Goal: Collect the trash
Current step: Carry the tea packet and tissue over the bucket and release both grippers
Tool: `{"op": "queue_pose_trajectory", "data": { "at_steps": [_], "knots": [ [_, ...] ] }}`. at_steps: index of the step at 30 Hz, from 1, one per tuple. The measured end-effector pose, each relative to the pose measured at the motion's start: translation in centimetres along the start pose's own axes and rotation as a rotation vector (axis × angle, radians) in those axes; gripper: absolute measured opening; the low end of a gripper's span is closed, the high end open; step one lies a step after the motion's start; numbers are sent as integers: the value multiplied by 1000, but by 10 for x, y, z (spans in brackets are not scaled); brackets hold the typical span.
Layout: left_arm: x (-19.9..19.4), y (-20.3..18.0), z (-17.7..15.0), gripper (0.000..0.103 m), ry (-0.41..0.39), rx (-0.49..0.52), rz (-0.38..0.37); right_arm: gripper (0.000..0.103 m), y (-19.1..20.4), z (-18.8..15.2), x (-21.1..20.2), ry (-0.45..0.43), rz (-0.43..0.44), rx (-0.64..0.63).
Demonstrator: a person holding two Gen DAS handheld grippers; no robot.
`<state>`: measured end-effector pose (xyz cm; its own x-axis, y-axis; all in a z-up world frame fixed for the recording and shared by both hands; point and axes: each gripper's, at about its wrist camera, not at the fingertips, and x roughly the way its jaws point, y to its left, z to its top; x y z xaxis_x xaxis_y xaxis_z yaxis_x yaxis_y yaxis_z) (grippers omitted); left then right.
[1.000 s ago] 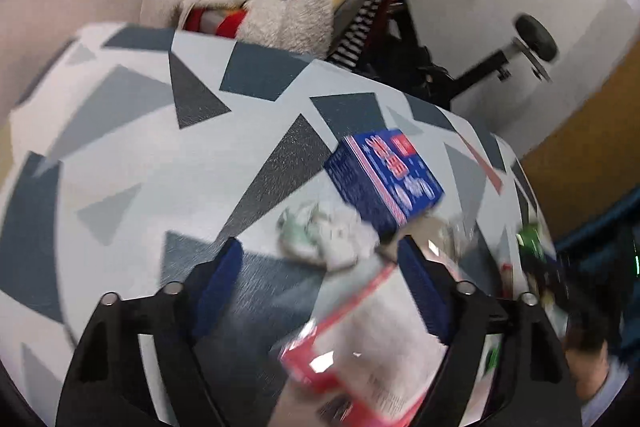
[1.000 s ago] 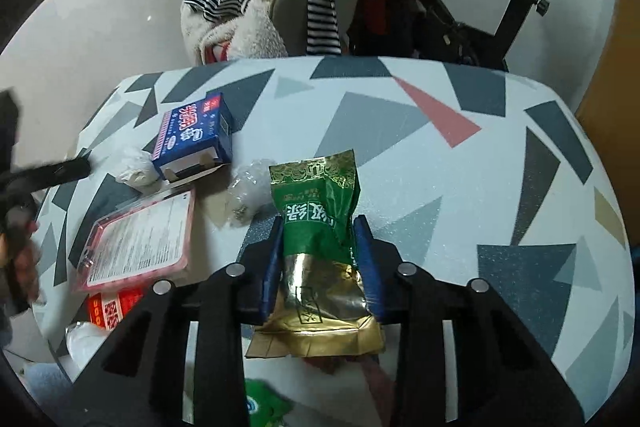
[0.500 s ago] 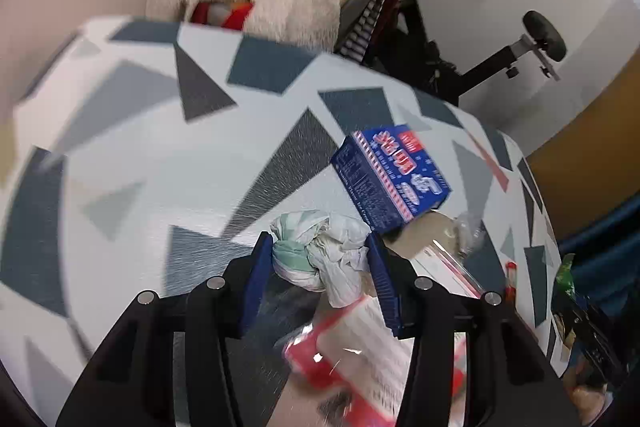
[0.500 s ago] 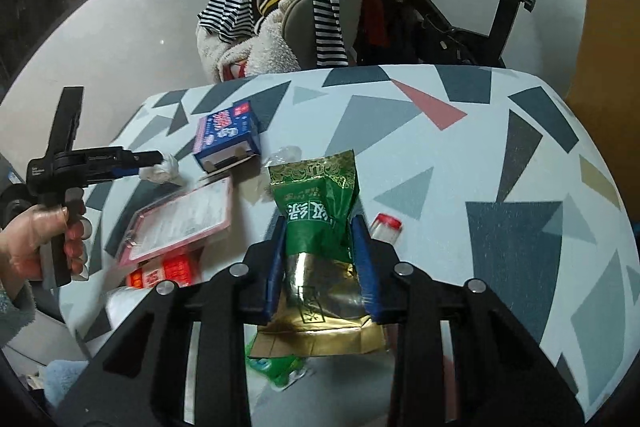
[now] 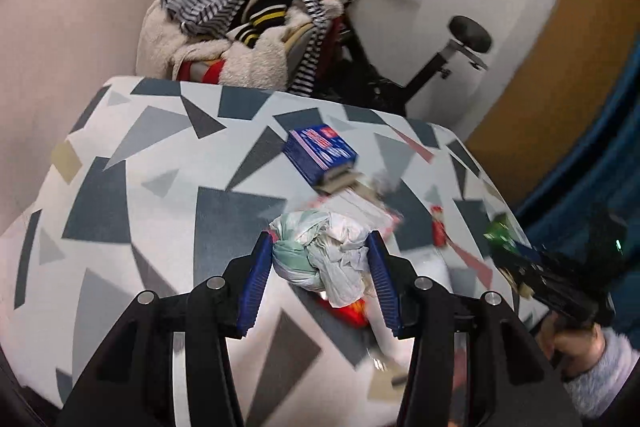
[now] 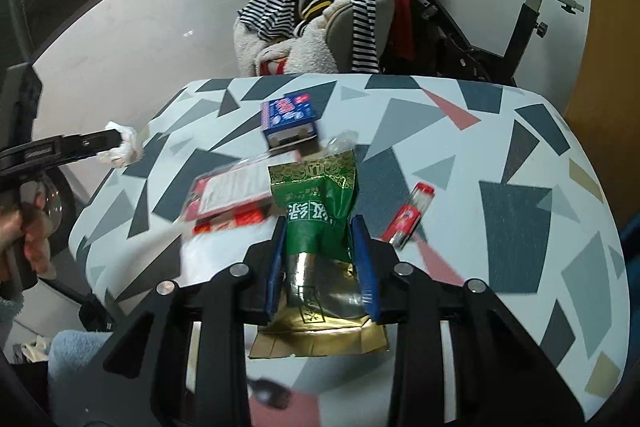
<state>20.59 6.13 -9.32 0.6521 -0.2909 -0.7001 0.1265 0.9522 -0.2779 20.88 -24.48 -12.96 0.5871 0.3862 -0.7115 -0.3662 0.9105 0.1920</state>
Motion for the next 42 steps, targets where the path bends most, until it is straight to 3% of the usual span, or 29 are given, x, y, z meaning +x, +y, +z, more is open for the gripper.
{"op": "queue_pose_trajectory", "data": {
  "at_steps": [10,21,33,42],
  "knots": [
    [-59,-45,-73,47,-12,114,-35,34,23,-46,-29,28,17,-9],
    [-79,-57,-132,47,0,98,-55,34,35,-94,-51,58,44,-31],
    [-83,-68,-196,47,38,111,-37,34,58,-171,-30,176,105,-23],
    [-78,-68,-232,47,51,135,-11,34,72,-209,-7,243,151,-35]
  ]
}}
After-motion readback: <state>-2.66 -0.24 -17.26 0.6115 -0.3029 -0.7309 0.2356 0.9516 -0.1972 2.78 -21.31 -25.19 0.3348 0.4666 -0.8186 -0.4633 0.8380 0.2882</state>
